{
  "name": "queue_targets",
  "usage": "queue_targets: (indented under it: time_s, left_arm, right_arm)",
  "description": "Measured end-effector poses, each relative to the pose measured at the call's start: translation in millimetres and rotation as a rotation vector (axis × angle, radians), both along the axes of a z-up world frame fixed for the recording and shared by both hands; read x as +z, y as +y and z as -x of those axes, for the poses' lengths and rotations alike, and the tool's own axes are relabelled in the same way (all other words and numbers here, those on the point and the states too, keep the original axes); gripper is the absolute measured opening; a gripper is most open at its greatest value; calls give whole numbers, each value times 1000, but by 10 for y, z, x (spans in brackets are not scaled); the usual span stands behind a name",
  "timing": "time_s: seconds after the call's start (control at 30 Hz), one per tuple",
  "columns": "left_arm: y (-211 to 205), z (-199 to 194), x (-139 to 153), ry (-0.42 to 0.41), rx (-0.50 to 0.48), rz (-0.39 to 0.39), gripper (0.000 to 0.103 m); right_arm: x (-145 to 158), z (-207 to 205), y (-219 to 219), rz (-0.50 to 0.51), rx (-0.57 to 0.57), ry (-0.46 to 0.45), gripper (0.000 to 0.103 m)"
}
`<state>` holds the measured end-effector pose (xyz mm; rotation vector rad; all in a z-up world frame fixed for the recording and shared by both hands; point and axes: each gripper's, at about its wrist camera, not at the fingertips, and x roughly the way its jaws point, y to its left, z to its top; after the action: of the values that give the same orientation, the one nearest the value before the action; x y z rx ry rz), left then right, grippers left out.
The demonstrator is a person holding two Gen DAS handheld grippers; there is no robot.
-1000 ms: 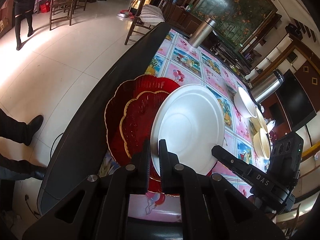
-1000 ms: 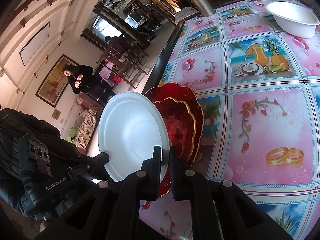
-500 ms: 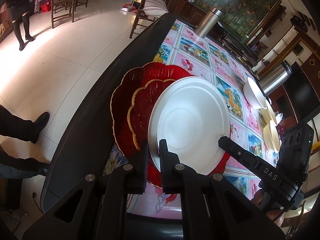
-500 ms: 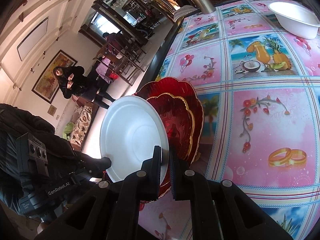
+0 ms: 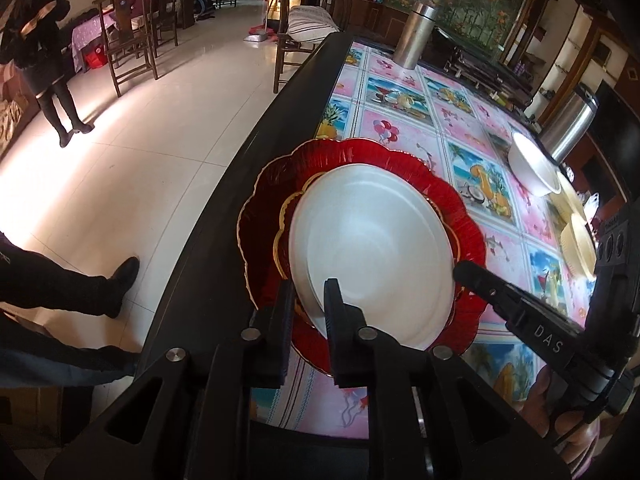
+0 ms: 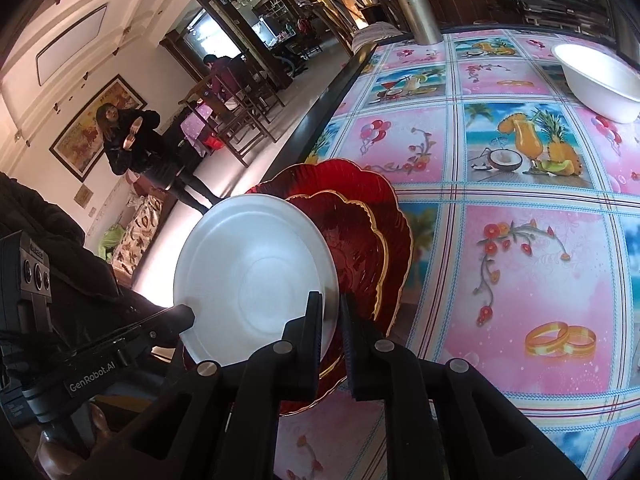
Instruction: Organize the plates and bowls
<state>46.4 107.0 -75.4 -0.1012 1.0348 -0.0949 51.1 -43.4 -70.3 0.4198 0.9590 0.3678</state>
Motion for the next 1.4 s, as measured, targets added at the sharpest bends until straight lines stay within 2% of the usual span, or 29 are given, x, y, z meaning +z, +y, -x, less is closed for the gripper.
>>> queue_targets:
  time_s: [0.1, 0.23, 0.33, 0.43, 0.53, 0.67, 0.9, 1.13, 1.27, 1.4]
  left_arm:
    - [-61, -12, -21, 3, -21, -39, 25]
    - [-99, -11, -12, 2, -37, -63, 26]
    - [-98, 14, 44, -15, -41, -113, 26]
    - [-42, 45, 124, -38, -27, -150, 26]
    - [58, 56, 198, -55, 0, -154, 26]
    - [69, -13, 164, -48, 14, -179, 26]
    - [-124, -77, -7, 2, -43, -164, 26]
    - [-290, -140, -58, 25, -73, -147, 26]
    - [-294, -129, -41, 29, -72, -147, 26]
    - [-232, -50, 114, -2, -39, -142, 26]
  right_arm:
    - [8, -10, -8, 6, -6, -6, 12]
    - [16, -12, -45, -5, -12, -7, 12]
    - [32, -5, -113, -16, -27, -15, 12]
    - [53, -1, -204, -30, -49, -26, 12]
    - [71, 1, -288, -43, -64, -35, 12]
    - [72, 1, -383, -61, -82, -40, 12]
    - [110, 25, -492, -81, -96, -56, 12]
    - [135, 35, -695, -96, -138, -67, 12]
    - [161, 53, -874, -110, -175, -74, 12]
    - [213, 89, -1111, -129, -214, -92, 12]
